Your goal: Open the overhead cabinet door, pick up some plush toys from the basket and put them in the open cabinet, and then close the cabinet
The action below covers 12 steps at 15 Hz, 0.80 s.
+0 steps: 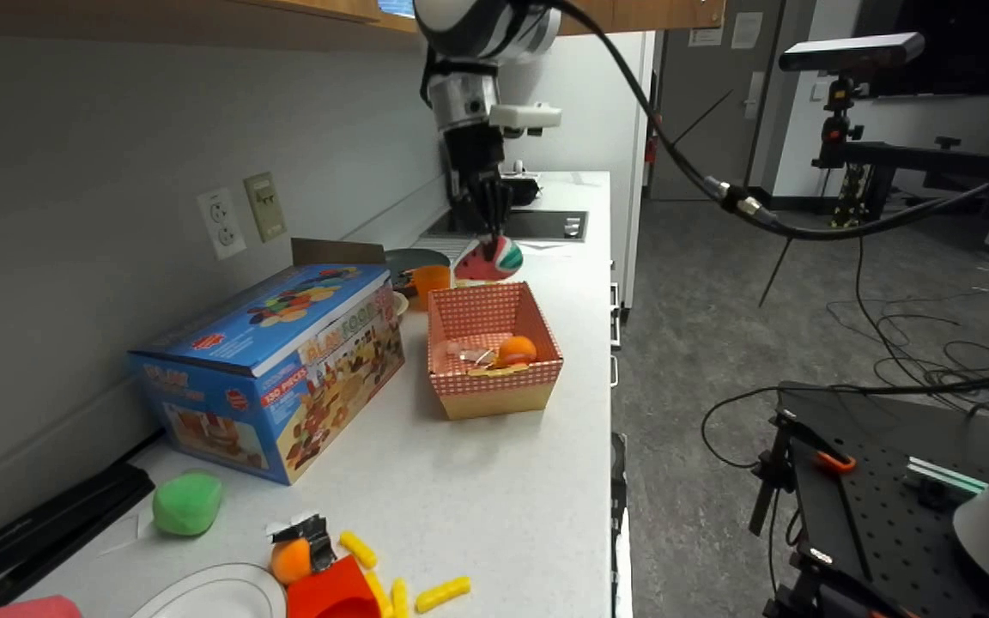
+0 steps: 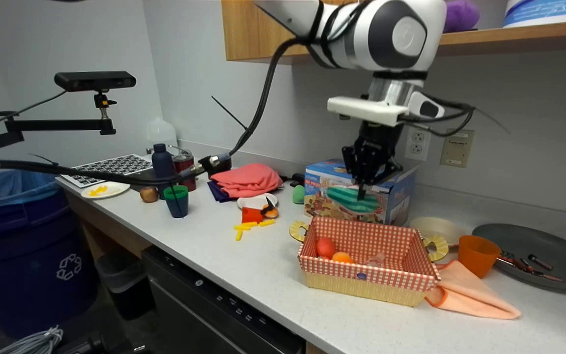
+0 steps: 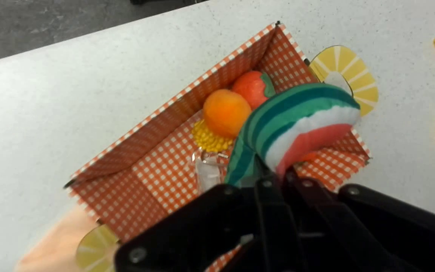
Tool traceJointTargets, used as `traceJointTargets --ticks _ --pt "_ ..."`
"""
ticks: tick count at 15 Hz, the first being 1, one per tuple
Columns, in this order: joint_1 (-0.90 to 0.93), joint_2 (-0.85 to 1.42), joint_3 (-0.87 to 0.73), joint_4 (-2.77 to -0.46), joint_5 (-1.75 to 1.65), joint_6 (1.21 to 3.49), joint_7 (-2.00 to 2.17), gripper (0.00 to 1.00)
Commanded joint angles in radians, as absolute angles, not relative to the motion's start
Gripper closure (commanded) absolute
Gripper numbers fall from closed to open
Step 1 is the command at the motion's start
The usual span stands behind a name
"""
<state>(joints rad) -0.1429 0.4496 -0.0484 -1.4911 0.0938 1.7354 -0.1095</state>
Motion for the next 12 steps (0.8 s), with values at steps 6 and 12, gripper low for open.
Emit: traceJointTargets --ticks 6,12 --pt "-0.125 0.148 -0.096 -1.401 -0.118 1.758 -0.101 0.98" --pt "-0.130 0.155 -0.076 -1.194 -0.171 1.919 -0.081 0.98"
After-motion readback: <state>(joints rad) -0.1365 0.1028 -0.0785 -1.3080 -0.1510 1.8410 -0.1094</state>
